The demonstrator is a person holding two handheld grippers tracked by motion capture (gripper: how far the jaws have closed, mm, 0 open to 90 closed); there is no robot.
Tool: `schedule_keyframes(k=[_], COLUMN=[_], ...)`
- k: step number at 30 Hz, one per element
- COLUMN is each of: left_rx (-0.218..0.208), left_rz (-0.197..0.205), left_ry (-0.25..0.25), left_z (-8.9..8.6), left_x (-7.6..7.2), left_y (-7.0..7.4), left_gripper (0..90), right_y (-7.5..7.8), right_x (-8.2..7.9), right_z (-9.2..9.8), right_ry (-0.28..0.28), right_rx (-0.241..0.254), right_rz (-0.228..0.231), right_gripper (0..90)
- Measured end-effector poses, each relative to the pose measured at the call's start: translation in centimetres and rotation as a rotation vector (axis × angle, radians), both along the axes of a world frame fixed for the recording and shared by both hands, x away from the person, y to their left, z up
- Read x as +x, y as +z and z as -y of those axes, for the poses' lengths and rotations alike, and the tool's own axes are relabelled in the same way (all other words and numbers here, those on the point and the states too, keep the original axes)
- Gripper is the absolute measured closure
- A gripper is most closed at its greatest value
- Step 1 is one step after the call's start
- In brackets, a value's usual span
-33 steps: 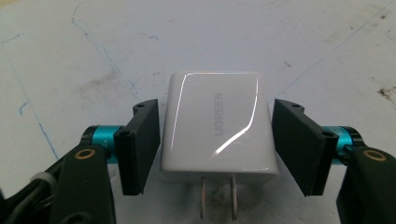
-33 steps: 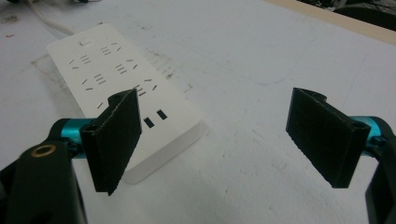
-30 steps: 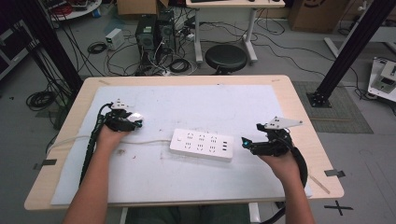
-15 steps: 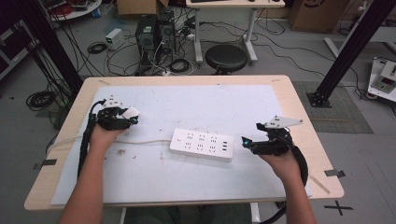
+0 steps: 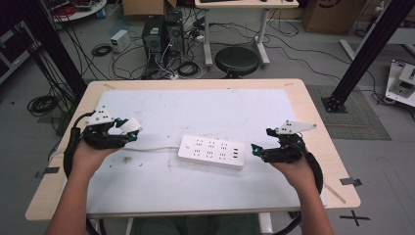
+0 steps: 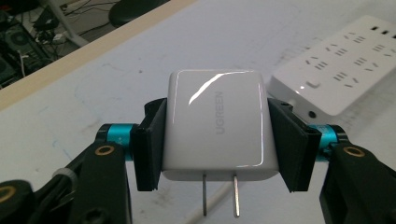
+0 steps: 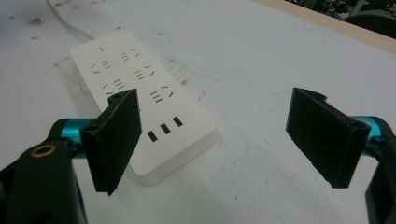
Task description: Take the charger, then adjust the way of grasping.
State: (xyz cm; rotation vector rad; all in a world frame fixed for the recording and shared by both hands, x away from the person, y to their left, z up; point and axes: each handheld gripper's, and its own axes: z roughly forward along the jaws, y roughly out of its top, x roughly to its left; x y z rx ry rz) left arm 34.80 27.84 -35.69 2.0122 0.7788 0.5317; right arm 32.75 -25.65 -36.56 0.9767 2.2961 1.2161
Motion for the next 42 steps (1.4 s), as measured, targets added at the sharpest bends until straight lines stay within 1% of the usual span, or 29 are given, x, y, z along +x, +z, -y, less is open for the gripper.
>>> schedule_keyframes(k=[1, 2, 6, 10, 11, 13, 16, 17, 19, 20, 21, 23, 24, 25, 26, 27, 28, 29, 30, 31, 32, 34, 35, 36, 37, 38, 39, 40, 42], left_rx=[0.005, 0.003, 0.018, 0.011, 0.006, 0.011, 0.009, 0.003, 0.000, 0.002, 0.003, 0.005, 0.005, 0.006, 0.007, 0.002, 0.001, -0.001, 0.015, 0.009, 0.003, 0.002, 0.005, 0.004, 0.000, 0.012, 0.032, 0.045, 0.059], left_rz=[0.002, 0.001, -0.002, 0.001, 0.002, 0.012, 0.016, 0.022, 0.026, 0.030, 0.037, 0.053, 0.066, 0.077, 0.091, 0.100, 0.115, 0.131, 0.153, 0.166, 0.178, 0.205, 0.219, 0.226, 0.230, 0.246, 0.261, 0.267, 0.290], left_ry=[-0.012, -0.015, -0.049, -0.085, -0.097, -0.119, -0.145, -0.159, -0.182, -0.197, -0.207, -0.233, -0.247, -0.260, -0.276, -0.292, -0.310, -0.325, -0.351, -0.368, -0.382, -0.415, -0.430, -0.441, -0.455, -0.466, -0.472, -0.483, -0.488], left_z=[0.1, 0.2, 0.5, 0.8, 1.0, 1.4, 2.1, 2.5, 3.2, 3.5, 3.9, 4.8, 5.3, 5.8, 6.3, 6.8, 7.4, 7.9, 8.4, 9.0, 9.5, 10.5, 10.9, 11.4, 11.9, 12.3, 12.7, 13.3, 13.8], left_x=[-0.2, -0.3, -0.6, -0.7, -0.8, -1.0, -1.4, -1.5, -1.6, -1.7, -1.8, -2.2, -2.4, -2.7, -3.0, -3.3, -3.7, -4.0, -4.3, -4.6, -4.9, -5.5, -5.7, -6.0, -6.2, -6.4, -6.6, -6.9, -7.1], left_y=[0.0, -0.1, -0.3, -0.4, -0.4, -0.5, -0.8, -1.0, -1.4, -1.5, -1.7, -1.9, -2.0, -2.1, -2.2, -2.3, -2.4, -2.5, -2.6, -2.8, -2.9, -3.2, -3.3, -3.5, -3.6, -3.8, -3.9, -4.1, -4.4], left_gripper=[42.4, 42.5, 42.5, 42.4, 42.5, 42.4, 42.5, 42.4, 42.4, 42.5, 42.5, 42.5, 42.5, 42.5, 42.5, 42.4, 42.4, 42.4, 42.4, 42.4, 42.4, 42.4, 42.4, 42.4, 42.4, 42.4, 42.5, 42.4, 42.4], right_y=[0.0, 0.1, 0.4, 0.6, 0.6, 0.9, 1.0, 1.0, 1.0, 1.0, 1.0, 0.8, 0.7, 0.6, 0.6, 0.4, 0.4, 0.3, 0.2, 0.1, 0.1, 0.0, -0.1, -0.2, -0.4, -0.4, -0.6, -0.7, -1.0], right_x=[0.0, 0.1, 0.3, 0.5, 0.4, 0.4, 0.3, 0.2, 0.1, -0.1, -0.1, -0.3, -0.5, -0.8, -0.8, -1.0, -1.0, -1.4, -1.5, -1.7, -1.7, -2.1, -2.2, -2.4, -2.5, -2.5, -2.5, -2.5, -2.5], right_z=[-0.1, -0.3, -0.7, -1.0, -1.1, -1.6, -2.1, -2.3, -2.9, -3.6, -3.6, -4.3, -4.7, -5.5, -5.5, -6.2, -6.2, -7.0, -7.3, -7.7, -7.7, -8.5, -8.8, -9.2, -9.8, -9.8, -10.1, -10.2, -10.5], right_ry=[0.005, 0.007, 0.021, 0.035, 0.039, 0.061, 0.077, 0.082, 0.105, 0.129, 0.129, 0.152, 0.164, 0.191, 0.191, 0.213, 0.213, 0.232, 0.241, 0.253, 0.253, 0.274, 0.288, 0.294, 0.306, 0.306, 0.316, 0.319, 0.323], right_rx=[0.005, 0.000, -0.004, -0.011, -0.008, -0.005, -0.006, -0.007, 0.000, 0.004, 0.004, -0.001, 0.006, 0.015, 0.015, 0.034, 0.034, 0.047, 0.058, 0.056, 0.056, 0.057, 0.062, 0.062, 0.074, 0.074, 0.087, 0.100, 0.136], right_rz=[0.001, -0.001, -0.003, -0.003, -0.010, -0.006, -0.007, -0.017, -0.021, -0.031, -0.031, -0.040, -0.048, -0.063, -0.063, -0.075, -0.075, -0.091, -0.101, -0.099, -0.099, -0.101, -0.109, -0.114, -0.126, -0.126, -0.138, -0.149, -0.175], right_gripper=[18.5, 18.5, 18.5, 18.5, 18.5, 18.5, 18.5, 18.6, 18.5, 18.6, 18.6, 18.5, 18.5, 18.5, 18.5, 18.6, 18.6, 18.5, 18.5, 18.5, 18.5, 18.5, 18.5, 18.6, 18.5, 18.5, 18.6, 18.5, 18.6])
